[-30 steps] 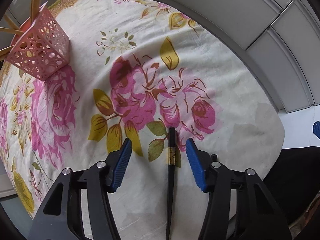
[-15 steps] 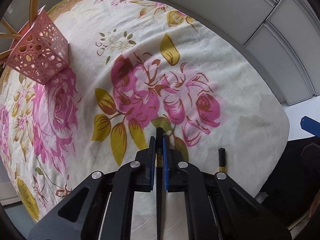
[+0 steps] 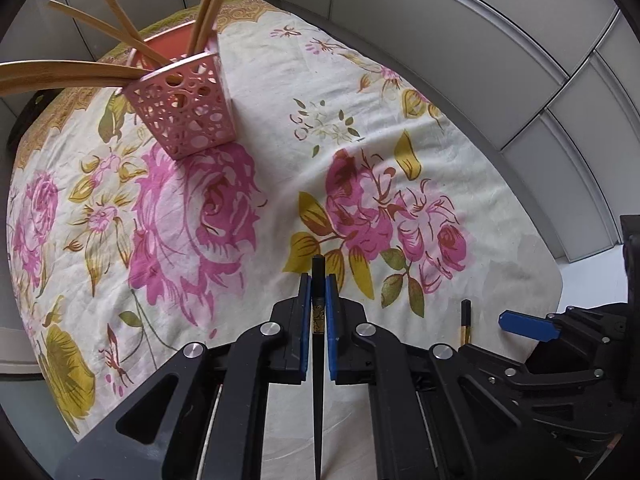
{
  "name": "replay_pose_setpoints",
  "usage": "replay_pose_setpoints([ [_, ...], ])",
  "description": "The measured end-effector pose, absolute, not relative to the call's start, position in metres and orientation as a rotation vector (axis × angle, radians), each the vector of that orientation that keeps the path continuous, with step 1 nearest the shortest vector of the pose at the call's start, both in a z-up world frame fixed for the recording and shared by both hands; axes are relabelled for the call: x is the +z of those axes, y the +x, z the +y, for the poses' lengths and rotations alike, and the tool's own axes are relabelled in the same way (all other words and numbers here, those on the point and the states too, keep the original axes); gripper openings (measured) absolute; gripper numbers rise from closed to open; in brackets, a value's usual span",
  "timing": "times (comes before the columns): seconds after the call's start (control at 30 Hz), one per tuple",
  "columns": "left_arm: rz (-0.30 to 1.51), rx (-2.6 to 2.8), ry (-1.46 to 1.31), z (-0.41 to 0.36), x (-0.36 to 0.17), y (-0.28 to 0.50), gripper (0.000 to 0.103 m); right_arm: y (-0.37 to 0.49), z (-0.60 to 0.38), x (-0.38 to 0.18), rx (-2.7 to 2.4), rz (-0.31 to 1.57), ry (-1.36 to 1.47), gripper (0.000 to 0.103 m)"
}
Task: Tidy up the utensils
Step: 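Grasp a black-tipped chopstick with the left gripper while the right gripper grasps the other, then lift both black-tipped chopsticks and carry them over the pink cup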
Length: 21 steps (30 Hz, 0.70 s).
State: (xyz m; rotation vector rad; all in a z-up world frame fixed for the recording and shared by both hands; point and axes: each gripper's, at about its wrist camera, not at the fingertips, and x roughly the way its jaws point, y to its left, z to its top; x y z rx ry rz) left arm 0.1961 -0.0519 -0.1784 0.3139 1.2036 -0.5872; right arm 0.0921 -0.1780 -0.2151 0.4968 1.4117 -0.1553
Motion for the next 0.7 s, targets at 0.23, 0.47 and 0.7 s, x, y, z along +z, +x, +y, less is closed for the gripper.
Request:
replay_pose_setpoints([
  [0.23,1.149,-0.555,0.264,-0.035,-0.162,0.194,0.006,0.102,-0.161,-0.226,-0.198,1.434,0.418,0.030],
  [0.47,1.068,-0.523,0.207,-0.020,-0.142,0.191,0.006,0.106,-0.138,-0.230,-0.175,1.317,0.328,0.007],
  [0.7,0.891,-0.499,0.105,0.001,-0.099,0.181,0.006,0.108,-0.130,-0.203,-0.077,1.091,0.327,0.007],
])
